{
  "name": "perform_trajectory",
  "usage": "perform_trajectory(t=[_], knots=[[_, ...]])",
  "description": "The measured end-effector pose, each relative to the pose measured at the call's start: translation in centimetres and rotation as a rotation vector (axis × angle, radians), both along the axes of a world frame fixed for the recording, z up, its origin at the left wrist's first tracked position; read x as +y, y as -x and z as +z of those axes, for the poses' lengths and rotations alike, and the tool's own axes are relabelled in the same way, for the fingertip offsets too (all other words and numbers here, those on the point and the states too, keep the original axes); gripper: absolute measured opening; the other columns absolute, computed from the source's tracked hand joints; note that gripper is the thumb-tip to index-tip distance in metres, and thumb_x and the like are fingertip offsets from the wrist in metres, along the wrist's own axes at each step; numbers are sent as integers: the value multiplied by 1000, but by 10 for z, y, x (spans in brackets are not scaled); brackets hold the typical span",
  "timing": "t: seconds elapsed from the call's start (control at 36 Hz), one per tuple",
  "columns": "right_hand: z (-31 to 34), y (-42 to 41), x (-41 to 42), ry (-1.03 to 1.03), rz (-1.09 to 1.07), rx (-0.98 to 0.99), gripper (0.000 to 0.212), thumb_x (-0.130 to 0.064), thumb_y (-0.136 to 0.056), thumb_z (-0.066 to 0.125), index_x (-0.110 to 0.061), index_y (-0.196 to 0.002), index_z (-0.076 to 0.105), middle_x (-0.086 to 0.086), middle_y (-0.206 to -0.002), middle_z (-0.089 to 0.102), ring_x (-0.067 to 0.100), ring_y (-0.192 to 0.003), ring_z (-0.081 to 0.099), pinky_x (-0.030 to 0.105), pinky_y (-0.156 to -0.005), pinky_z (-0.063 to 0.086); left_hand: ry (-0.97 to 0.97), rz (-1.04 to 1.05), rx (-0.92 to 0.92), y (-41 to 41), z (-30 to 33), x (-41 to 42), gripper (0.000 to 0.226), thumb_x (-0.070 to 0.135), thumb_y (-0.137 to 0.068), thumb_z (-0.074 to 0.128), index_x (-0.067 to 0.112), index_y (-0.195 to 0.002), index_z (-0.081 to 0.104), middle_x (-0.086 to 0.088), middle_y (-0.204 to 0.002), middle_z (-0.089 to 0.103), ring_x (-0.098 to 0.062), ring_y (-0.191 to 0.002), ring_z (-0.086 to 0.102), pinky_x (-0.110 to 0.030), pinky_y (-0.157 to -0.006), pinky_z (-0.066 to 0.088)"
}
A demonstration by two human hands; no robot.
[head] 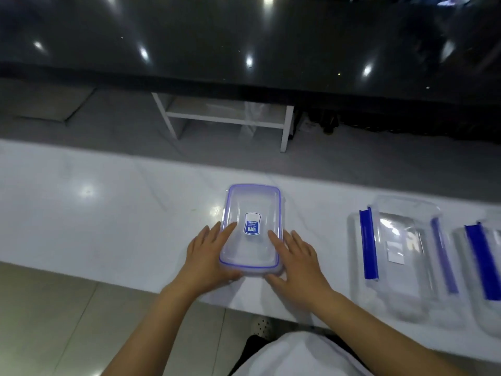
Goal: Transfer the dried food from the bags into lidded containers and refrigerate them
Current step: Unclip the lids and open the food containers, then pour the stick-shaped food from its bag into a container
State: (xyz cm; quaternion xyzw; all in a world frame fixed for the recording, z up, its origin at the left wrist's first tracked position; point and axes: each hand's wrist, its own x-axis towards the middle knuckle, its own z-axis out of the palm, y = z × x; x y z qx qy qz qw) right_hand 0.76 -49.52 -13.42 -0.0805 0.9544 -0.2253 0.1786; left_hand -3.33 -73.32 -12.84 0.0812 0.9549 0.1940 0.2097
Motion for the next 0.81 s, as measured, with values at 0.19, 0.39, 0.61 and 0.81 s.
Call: perform_trajectory(t=[0.19,0.39,0.61,0.81], knots=[[47,-8,24,45,-66,-15,89,-74,-87,49,-58,-148,-15,-12,-167,-9,18,-153,-14,43,-121,-3,-78,-22,23,-2,36,21,121,75,-69,73,46,-156,-5,1,-170,-7,-27,-156,-1,-49,-125,15],[110,-71,110,88,-444,129,76,-68,-90,50,-64,-147,-1,-24,-164,-8,4,-151,-16,38,-120,-1,-273,-173,127,-11,69,138,91,62,-87,62,50,-155,3,11,-169,-11,-17,-156,-10,-46,-123,5],[129,-183,219,48,-919,152,74,-57,-88,59,-53,-149,18,-20,-163,6,6,-151,-4,42,-124,7,-361,-538,162,-69,66,280,98,74,-82,60,71,-136,-21,19,-166,-17,-17,-156,-10,-38,-117,0],[114,-267,299,108,-1085,144,71,-56,-90,60,-53,-150,21,-19,-164,8,6,-151,-2,36,-122,7,-301,-691,93,-129,73,369,98,73,-83,57,74,-131,-27,19,-164,-26,-17,-155,-17,-42,-123,1]])
